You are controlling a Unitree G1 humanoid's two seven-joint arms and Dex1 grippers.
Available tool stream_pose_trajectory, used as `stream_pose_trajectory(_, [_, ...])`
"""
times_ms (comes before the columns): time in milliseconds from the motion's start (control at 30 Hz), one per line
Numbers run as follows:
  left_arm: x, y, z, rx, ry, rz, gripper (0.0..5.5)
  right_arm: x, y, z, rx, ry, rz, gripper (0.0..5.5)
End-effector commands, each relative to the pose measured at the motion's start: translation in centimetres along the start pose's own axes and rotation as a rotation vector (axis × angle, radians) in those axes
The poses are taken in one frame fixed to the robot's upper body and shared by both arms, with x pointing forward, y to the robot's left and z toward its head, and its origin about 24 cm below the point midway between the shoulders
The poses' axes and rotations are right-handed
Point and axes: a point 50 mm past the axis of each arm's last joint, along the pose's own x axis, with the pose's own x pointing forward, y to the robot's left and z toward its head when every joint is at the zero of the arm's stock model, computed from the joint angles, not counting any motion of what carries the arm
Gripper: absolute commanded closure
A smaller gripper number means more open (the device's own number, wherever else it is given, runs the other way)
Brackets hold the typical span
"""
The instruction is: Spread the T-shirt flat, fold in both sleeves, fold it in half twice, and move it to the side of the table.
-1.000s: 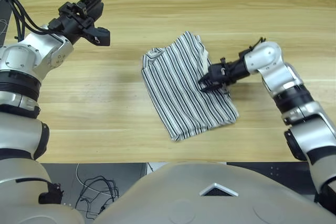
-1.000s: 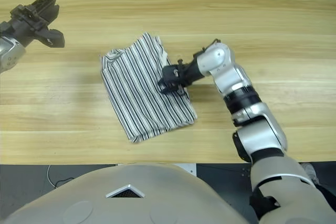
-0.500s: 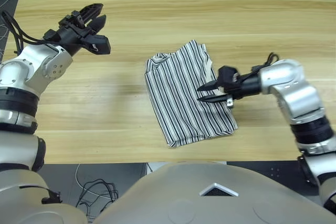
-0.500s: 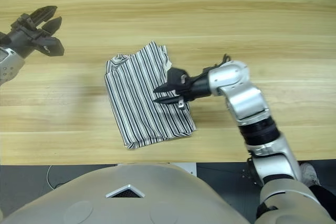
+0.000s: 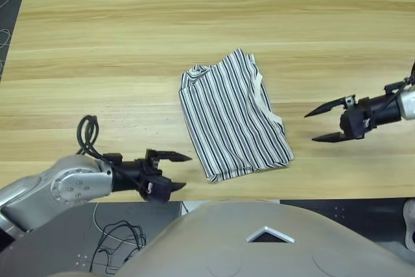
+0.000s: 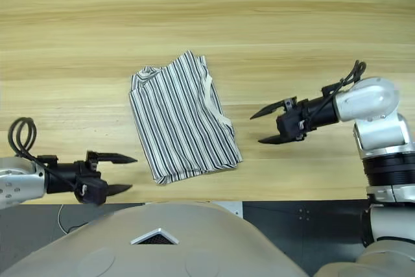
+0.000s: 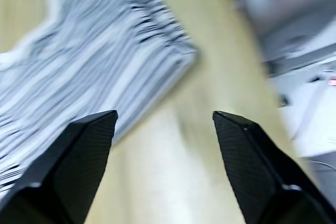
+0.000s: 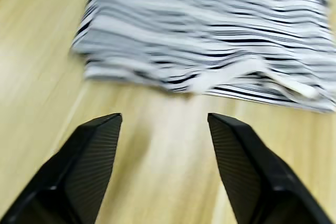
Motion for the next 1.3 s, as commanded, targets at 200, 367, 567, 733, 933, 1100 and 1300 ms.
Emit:
stream_pose_trajectory(200, [3.1, -0.2, -1.3, 0.290, 0.090, 0.042, 1.50, 3.6, 1.7, -0.6, -0.506, -0.107, -0.068, 1.78])
stream_pose_trajectory(367, [3.8, -0.1, -1.4, 0.340, 0.075, 0.074, 1.50, 4.6, 1.7, -0.3, -0.610, -0.172, -0.133, 1.78])
stream_pose_trajectory(567, [4.4, -0.3, -1.2, 0.345, 0.042, 0.082, 1.50, 5.9, 1.8, 0.0, -0.615, -0.210, -0.139, 1.78])
stream_pose_trajectory(733, [5.3, -0.2, -1.0, 0.339, 0.011, 0.090, 1.50, 6.6, 1.7, 0.0, -0.623, -0.224, -0.136, 1.78])
stream_pose_trajectory(933, [6.2, -0.2, -1.5, 0.328, 0.001, 0.097, 1.50, 7.2, 1.8, -0.1, -0.628, -0.229, -0.115, 1.78])
stream_pose_trajectory(1100, [6.4, -0.1, -2.2, 0.316, 0.003, 0.113, 2.01, 7.6, 2.5, -0.9, -0.585, -0.199, -0.046, 1.99])
stream_pose_trajectory(1300, [6.4, -0.1, -2.2, 0.308, -0.003, 0.104, 3.10, 7.8, 3.3, -1.2, -0.555, -0.211, -0.005, 3.27])
